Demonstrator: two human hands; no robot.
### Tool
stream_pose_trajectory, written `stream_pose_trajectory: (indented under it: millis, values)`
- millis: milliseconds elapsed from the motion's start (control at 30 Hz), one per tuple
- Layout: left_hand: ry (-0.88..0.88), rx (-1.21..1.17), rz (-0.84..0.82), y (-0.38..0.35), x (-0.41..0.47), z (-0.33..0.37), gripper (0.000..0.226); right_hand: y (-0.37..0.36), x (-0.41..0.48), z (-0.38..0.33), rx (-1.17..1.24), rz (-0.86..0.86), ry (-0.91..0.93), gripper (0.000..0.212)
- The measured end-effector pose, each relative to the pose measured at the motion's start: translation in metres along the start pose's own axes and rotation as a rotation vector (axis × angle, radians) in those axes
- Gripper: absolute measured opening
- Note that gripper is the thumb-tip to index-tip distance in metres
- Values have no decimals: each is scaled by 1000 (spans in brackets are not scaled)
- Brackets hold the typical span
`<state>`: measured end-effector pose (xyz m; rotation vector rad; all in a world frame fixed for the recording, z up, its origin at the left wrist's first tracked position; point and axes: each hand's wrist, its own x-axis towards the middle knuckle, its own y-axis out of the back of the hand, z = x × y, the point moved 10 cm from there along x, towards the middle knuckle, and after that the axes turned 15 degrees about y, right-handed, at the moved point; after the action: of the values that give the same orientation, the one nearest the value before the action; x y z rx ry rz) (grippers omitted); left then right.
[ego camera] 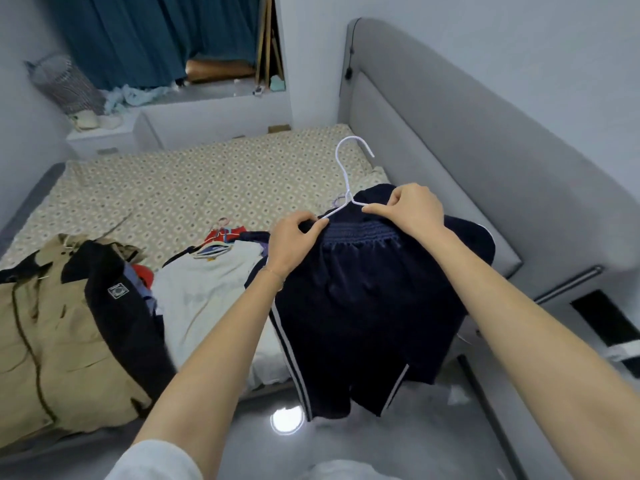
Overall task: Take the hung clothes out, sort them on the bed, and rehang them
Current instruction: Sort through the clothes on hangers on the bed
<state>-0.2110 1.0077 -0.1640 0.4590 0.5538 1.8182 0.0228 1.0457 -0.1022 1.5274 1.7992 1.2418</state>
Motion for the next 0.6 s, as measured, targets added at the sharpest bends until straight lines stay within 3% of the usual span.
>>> stream_pose_trajectory:
  millis: [300,600]
  values:
    - [12,-1,-34,-66,61,23,28,6,55,71,21,46,-22,54]
    - [33,-26,-62,-99,190,12,32,-26,179,109,-29,79,-30,62]
